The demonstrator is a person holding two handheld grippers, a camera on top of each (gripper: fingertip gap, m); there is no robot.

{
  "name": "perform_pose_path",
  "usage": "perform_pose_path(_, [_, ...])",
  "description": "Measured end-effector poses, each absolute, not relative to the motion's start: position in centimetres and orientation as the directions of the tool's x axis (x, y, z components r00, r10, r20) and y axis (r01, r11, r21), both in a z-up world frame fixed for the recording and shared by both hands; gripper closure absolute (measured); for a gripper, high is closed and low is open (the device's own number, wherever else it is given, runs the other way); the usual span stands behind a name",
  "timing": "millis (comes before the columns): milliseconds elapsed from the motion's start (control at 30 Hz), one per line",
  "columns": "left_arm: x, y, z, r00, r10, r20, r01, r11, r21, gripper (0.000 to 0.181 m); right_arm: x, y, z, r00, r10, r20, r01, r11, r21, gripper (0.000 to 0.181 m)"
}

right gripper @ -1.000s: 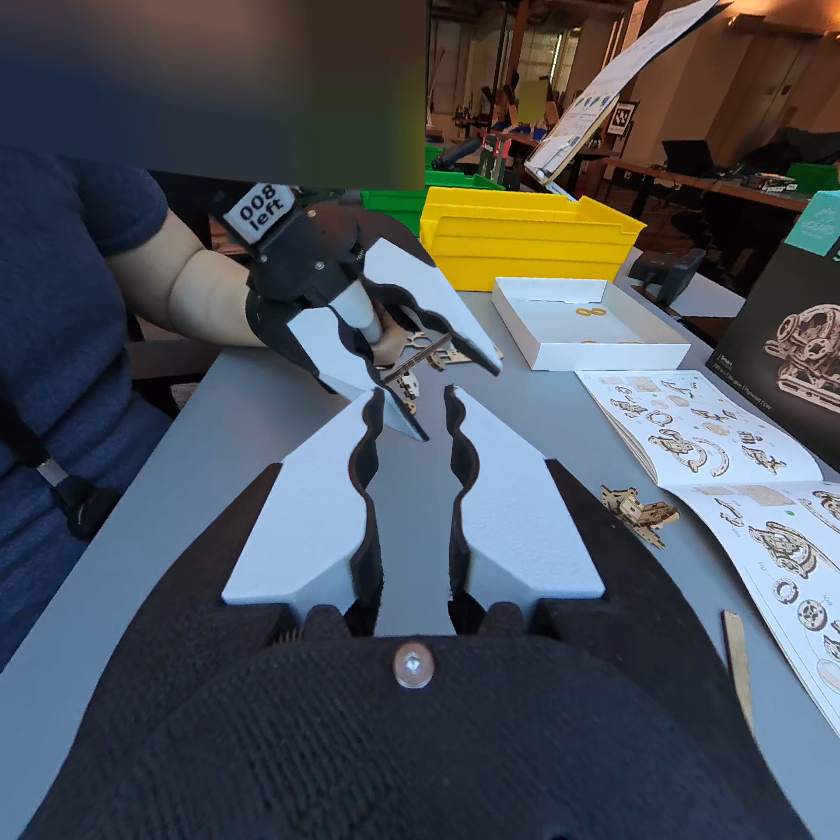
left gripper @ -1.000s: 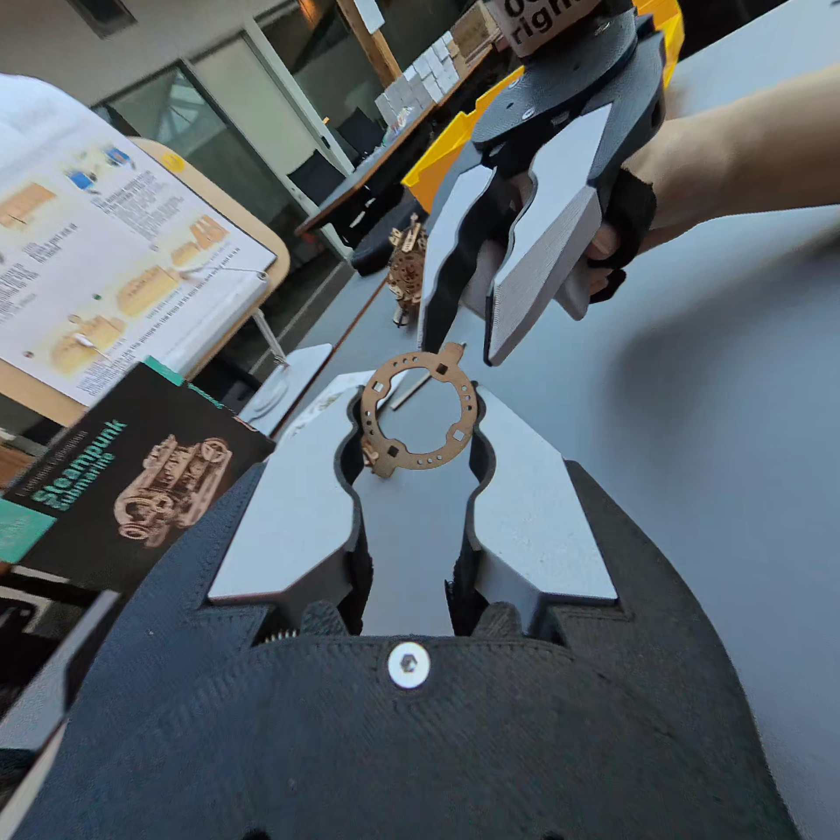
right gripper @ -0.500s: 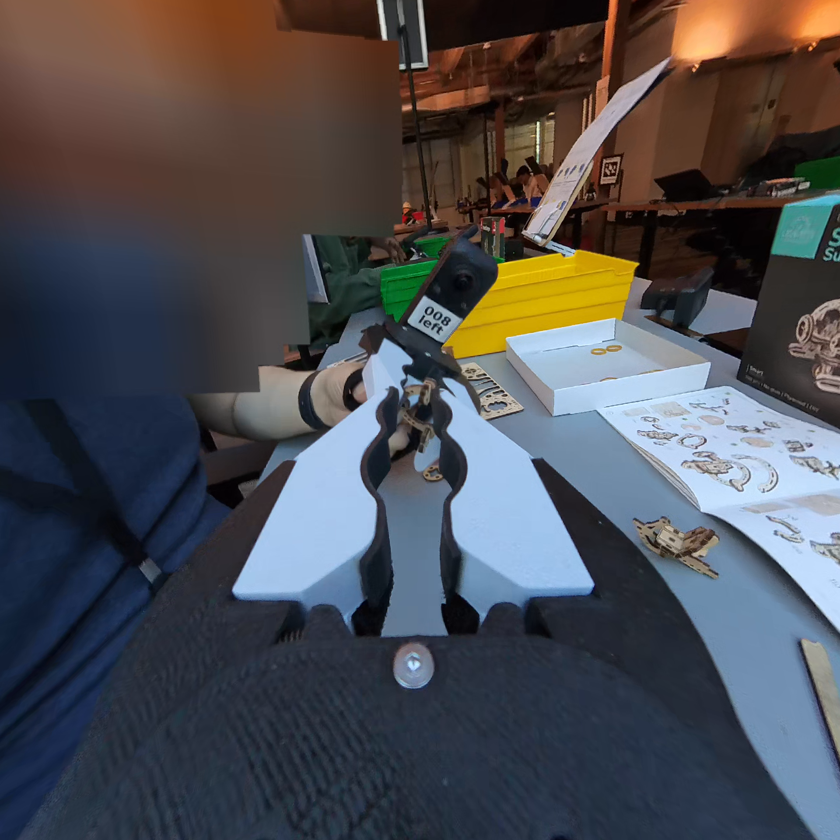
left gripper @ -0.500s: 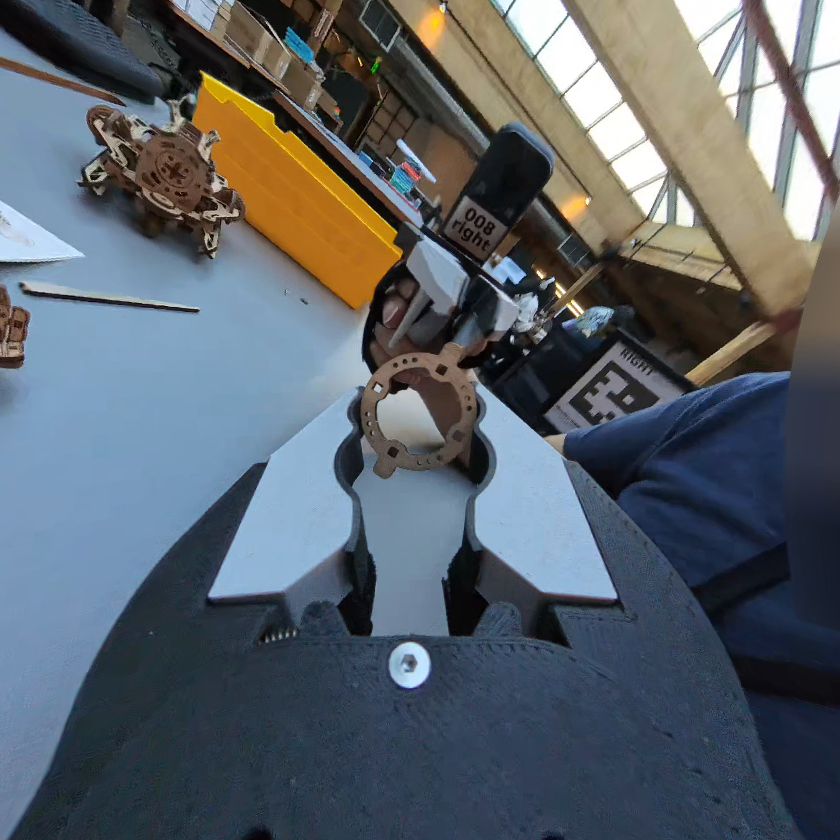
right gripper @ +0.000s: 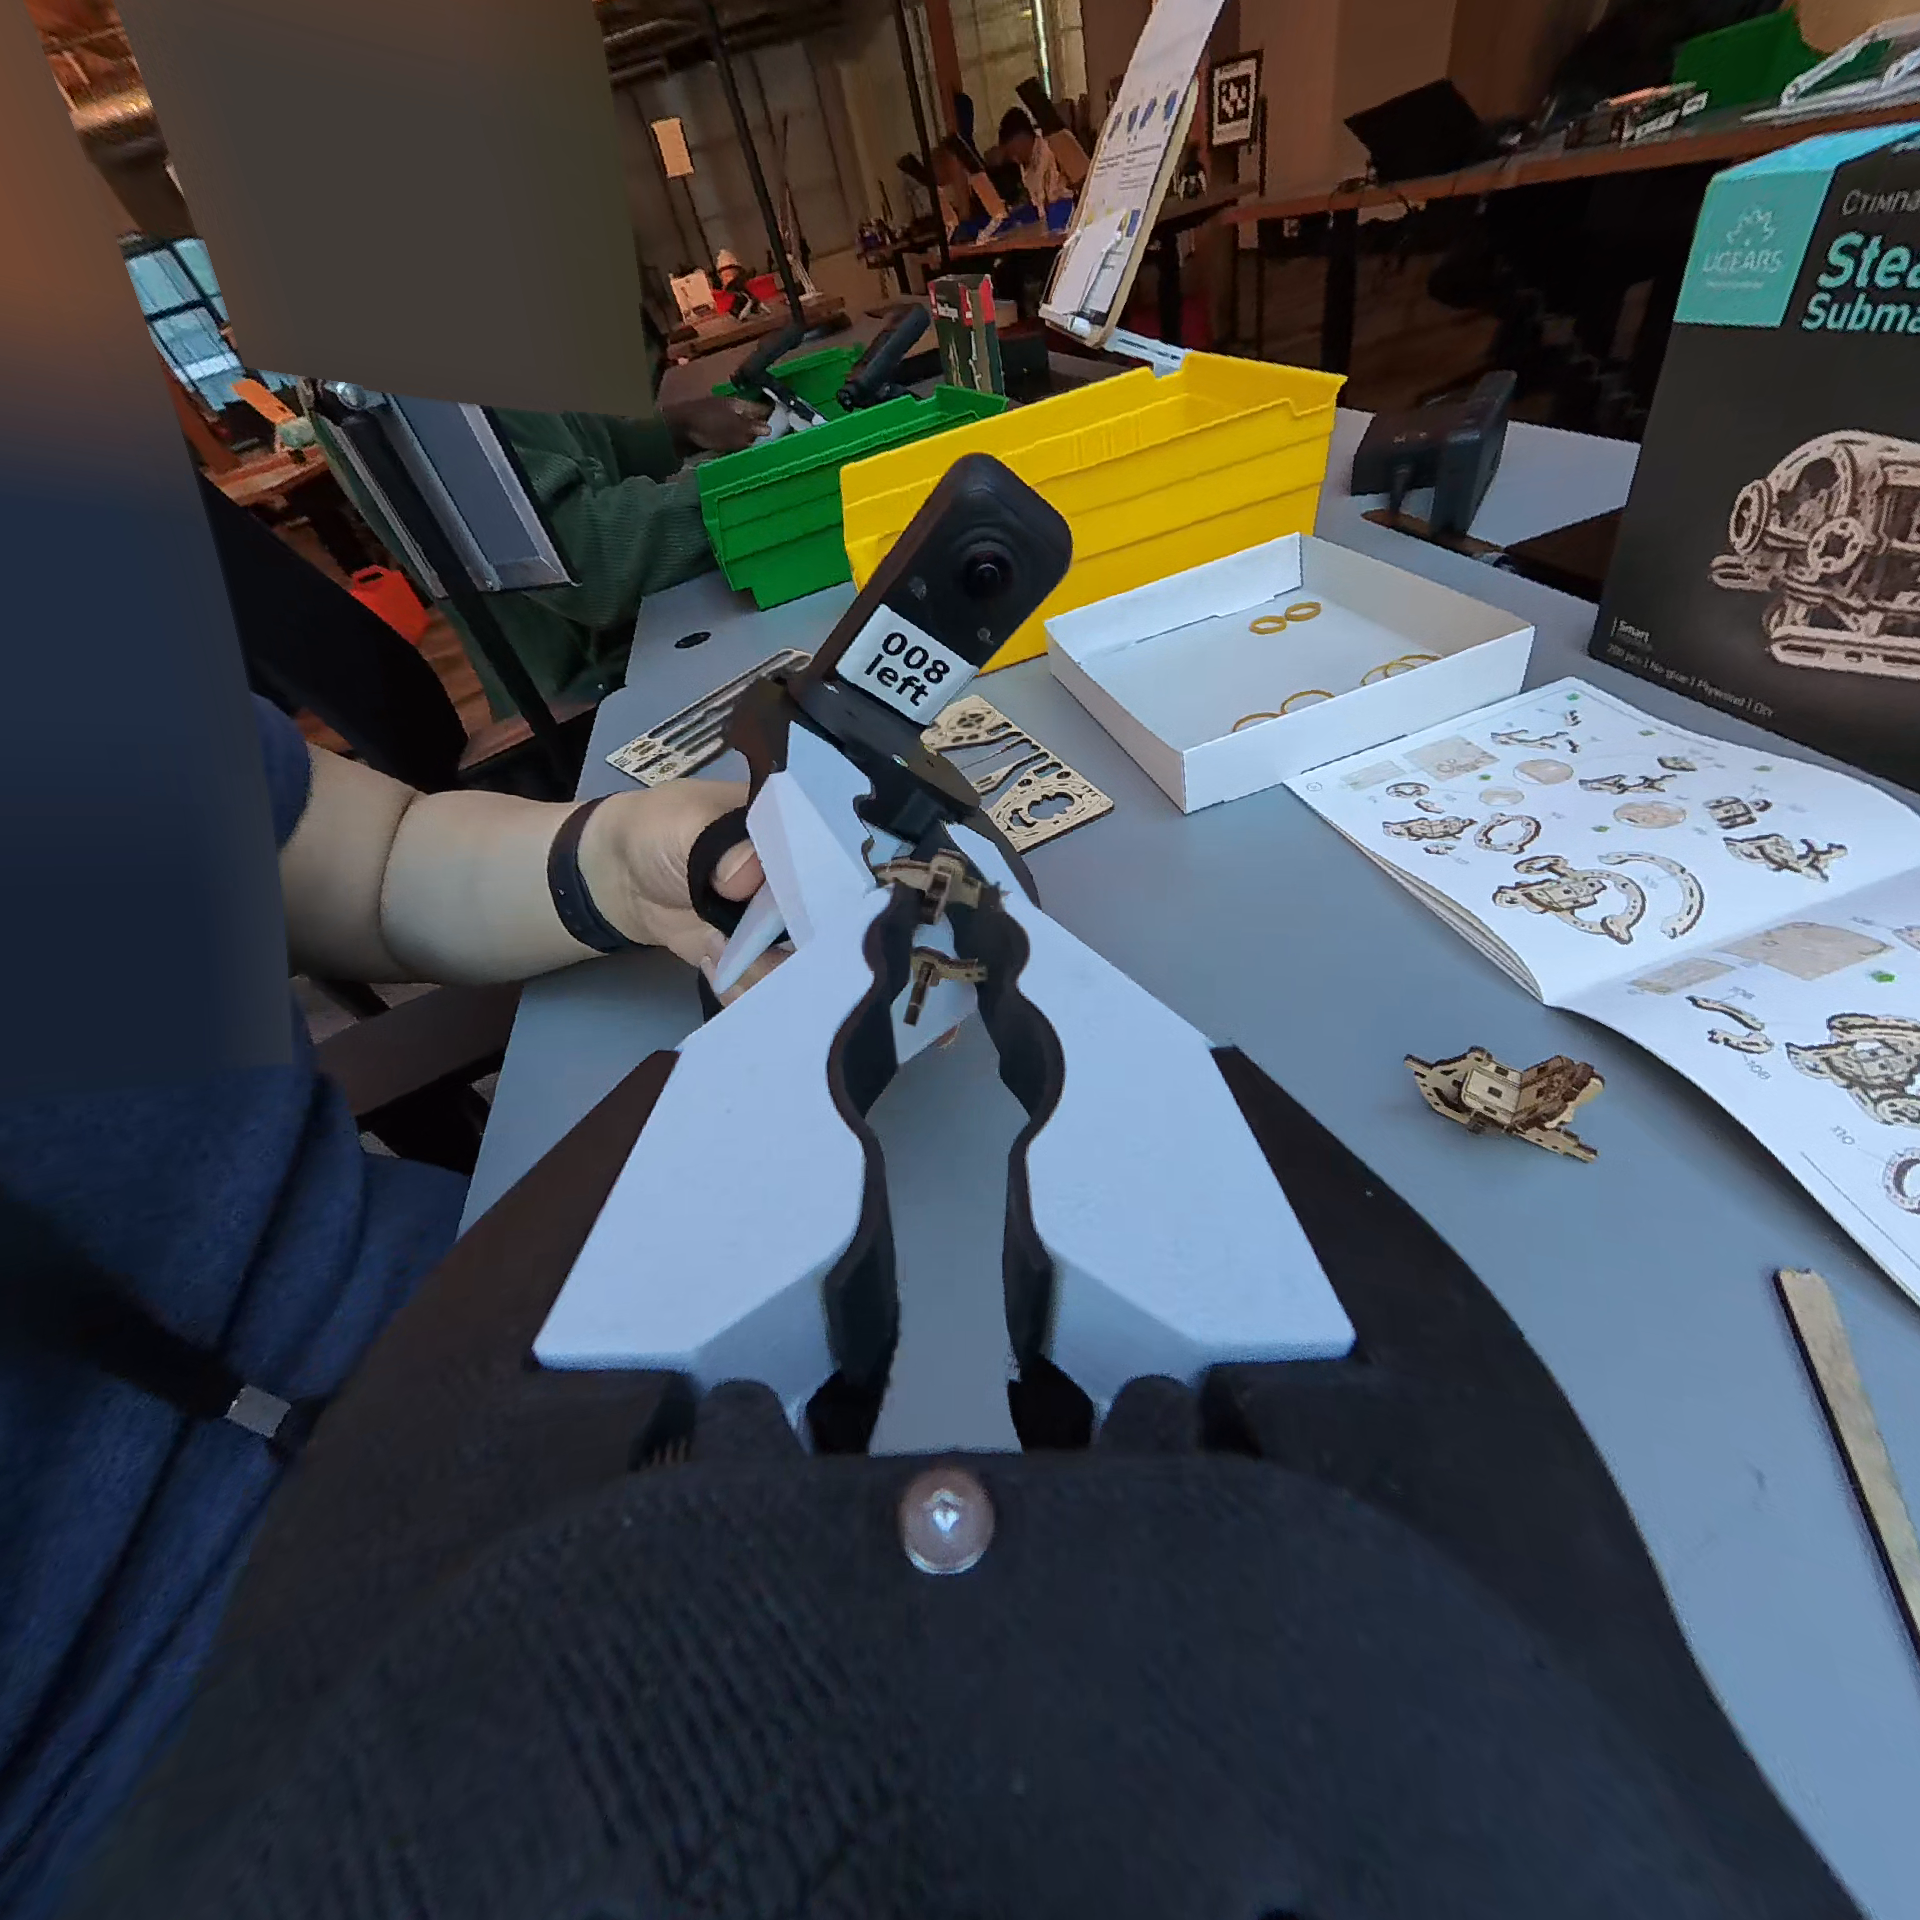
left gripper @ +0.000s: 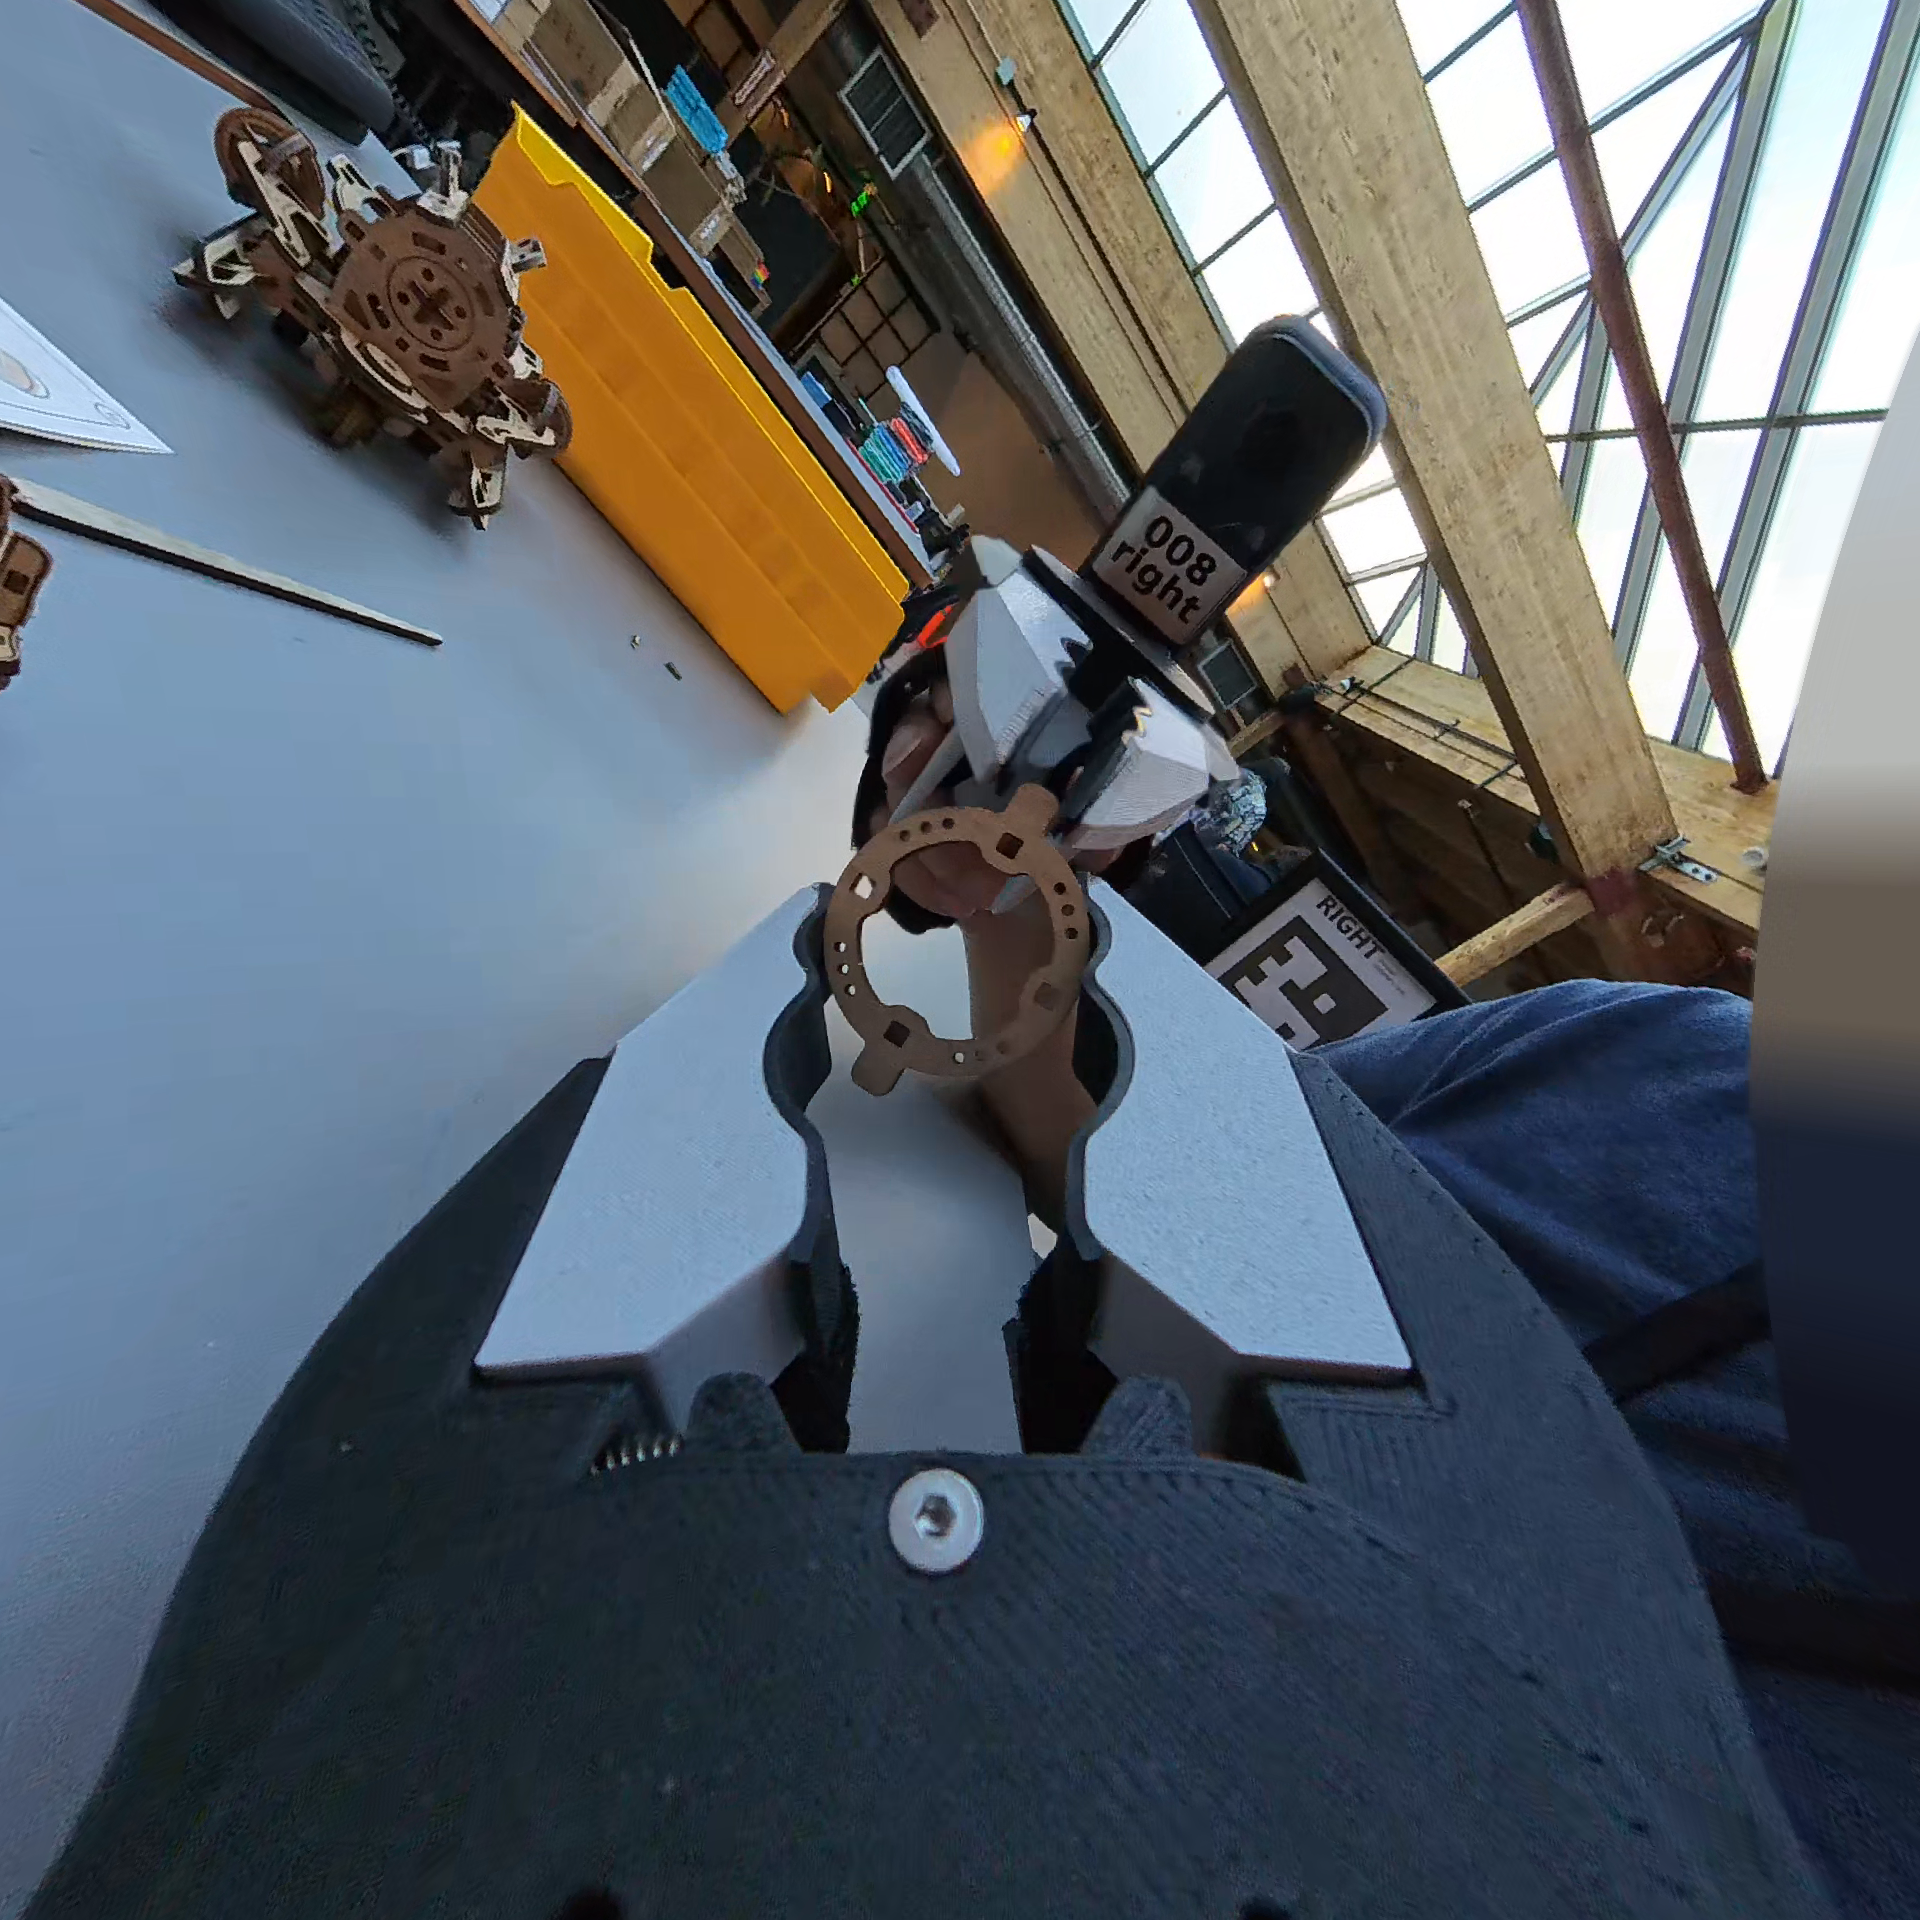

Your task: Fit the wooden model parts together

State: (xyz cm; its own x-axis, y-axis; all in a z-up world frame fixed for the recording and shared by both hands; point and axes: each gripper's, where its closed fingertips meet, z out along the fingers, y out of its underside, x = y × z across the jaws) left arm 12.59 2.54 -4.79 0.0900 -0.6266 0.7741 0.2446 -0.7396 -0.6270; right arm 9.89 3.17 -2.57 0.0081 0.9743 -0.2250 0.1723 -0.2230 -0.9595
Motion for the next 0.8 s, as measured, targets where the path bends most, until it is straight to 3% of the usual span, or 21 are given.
perform_pose_path(167, [12.5, 2.7, -4.9, 0.102, -0.627, 0.773, 0.249, -0.736, -0.63, 0.139, 9.9, 3.3, -3.0, 0.016, 0.976, -0.215, 0.19, -0.214, -0.958, 0.168])
perform_pose_path(333, [12.7, 2.6, -5.3, 0.108, -0.623, 0.774, 0.232, -0.742, -0.629, 0.139, 9.6, 3.0, -3.4, 0.005, 0.975, -0.22, 0.206, -0.216, -0.954, 0.18])
perform_pose_path(567, [12.6, 2.7, -4.8, 0.037, -0.586, 0.81, 0.272, -0.774, -0.572, 0.138, 9.6, 3.3, -3.2, 0.01, 0.949, -0.316, 0.178, -0.312, -0.933, 0.18])
perform_pose_path(633, [12.4, 3.0, -4.6, 0.033, -0.583, 0.812, 0.287, -0.773, -0.566, 0.129, 9.8, 3.8, -3.3, 0.038, 0.934, -0.354, 0.178, -0.355, -0.918, 0.181])
perform_pose_path(800, [10.7, 3.9, -4.5, 0.121, -0.643, 0.756, 0.285, -0.707, -0.647, 0.123, 10.3, 4.8, -3.5, 0.063, 0.864, -0.5, 0.143, -0.504, -0.852, 0.18])
